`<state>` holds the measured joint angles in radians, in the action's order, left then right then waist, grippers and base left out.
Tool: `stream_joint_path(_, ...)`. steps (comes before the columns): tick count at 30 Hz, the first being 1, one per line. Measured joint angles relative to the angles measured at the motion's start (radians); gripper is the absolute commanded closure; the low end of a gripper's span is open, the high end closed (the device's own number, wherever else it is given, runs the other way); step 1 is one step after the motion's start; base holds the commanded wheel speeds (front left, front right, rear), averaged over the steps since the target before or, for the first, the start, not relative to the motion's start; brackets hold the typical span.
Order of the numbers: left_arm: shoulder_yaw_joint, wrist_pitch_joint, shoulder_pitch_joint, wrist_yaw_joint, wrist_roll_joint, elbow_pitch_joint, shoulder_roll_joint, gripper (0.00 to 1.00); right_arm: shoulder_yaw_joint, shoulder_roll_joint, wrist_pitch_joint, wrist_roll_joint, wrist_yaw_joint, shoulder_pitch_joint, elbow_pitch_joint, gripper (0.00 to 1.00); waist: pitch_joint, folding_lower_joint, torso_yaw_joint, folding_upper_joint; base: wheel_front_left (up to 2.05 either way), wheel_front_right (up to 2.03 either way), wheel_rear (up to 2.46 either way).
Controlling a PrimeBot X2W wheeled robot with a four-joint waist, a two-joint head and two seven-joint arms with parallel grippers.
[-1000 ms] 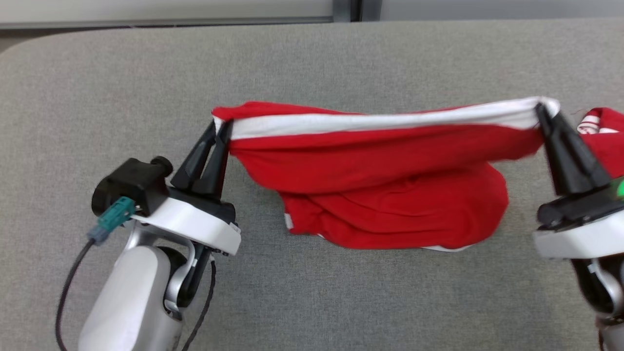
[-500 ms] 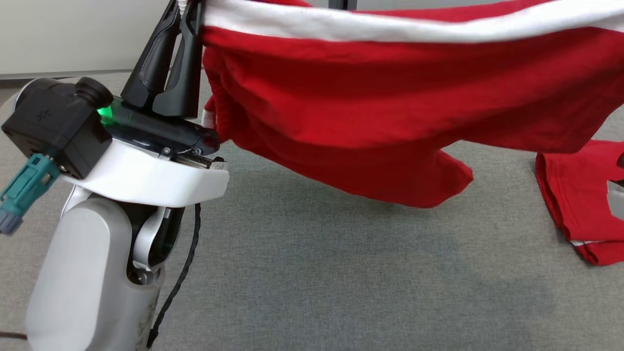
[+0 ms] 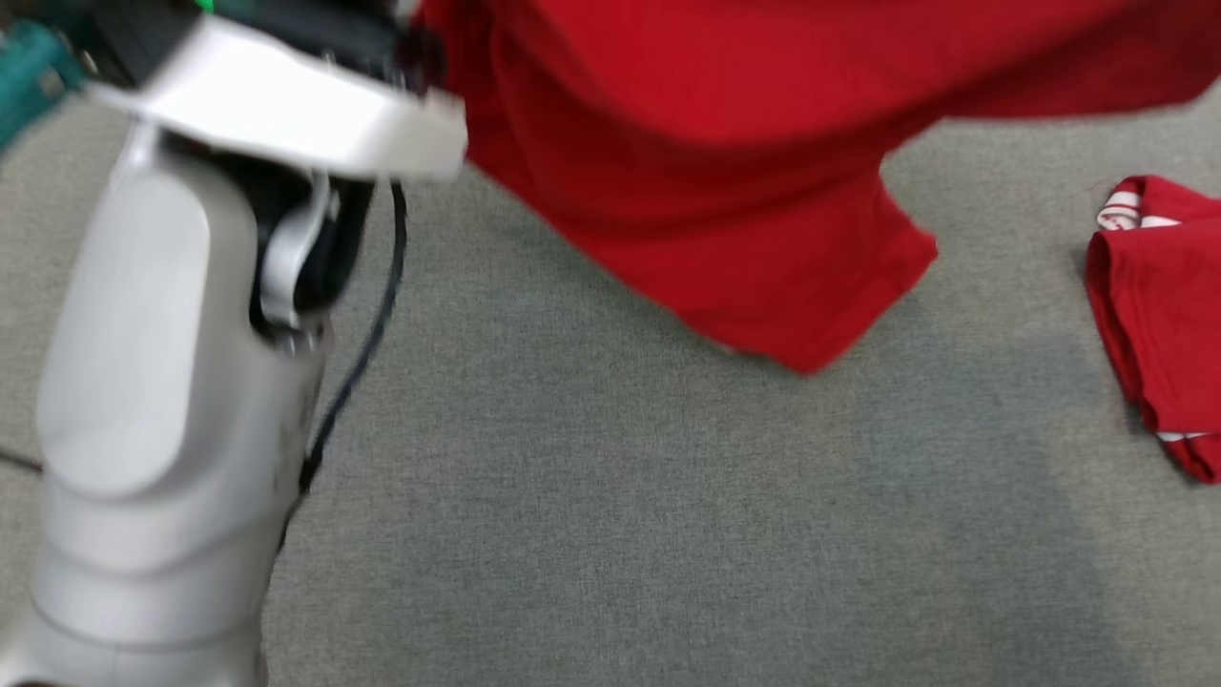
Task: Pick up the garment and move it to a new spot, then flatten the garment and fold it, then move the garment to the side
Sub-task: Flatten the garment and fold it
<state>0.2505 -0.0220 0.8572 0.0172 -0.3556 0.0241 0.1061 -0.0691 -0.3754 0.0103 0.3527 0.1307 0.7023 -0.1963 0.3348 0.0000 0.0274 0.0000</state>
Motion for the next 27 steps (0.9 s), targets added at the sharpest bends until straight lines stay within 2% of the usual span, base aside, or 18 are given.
stream_joint_path(6, -0.021, 0.169, 0.284, 0.027, -0.016, -0.3, -0.032, 1.0, -0.091, 0.005, 0.041, 0.018, 0.0, 0.333, 0.219, 1.0, 0.067, 0.0, -0.001, 0.0, 0.0, 0.0, 0.0)
stream_joint_path(11, -0.034, 0.26, 0.417, 0.053, -0.027, -0.562, -0.038, 1.0, -0.196, 0.068, 0.095, 0.03, 0.0, 0.517, 0.456, 1.0, 0.073, 0.0, -0.016, 0.0, 0.0, 0.0, 0.0)
stream_joint_path(17, -0.029, 0.282, 0.395, 0.084, -0.066, -0.871, -0.05, 1.0, -0.295, 0.174, 0.158, 0.076, 0.0, 0.522, 0.8, 1.0, 0.09, 0.0, -0.028, 0.0, 0.0, 0.0, 0.0)
stream_joint_path(21, -0.037, 0.284, 0.312, 0.093, -0.096, -0.988, -0.056, 1.0, -0.349, 0.229, 0.201, 0.112, 0.0, 0.461, 1.004, 1.0, 0.108, 0.0, -0.035, 0.0, 0.0, 0.0, 0.0)
stream_joint_path(27, -0.019, 0.284, 0.225, 0.097, -0.146, -1.017, -0.057, 1.0, -0.409, 0.265, 0.239, 0.179, 0.0, 0.391, 1.105, 1.0, 0.125, 0.0, -0.043, 0.0, 0.0, 0.0, 0.0)
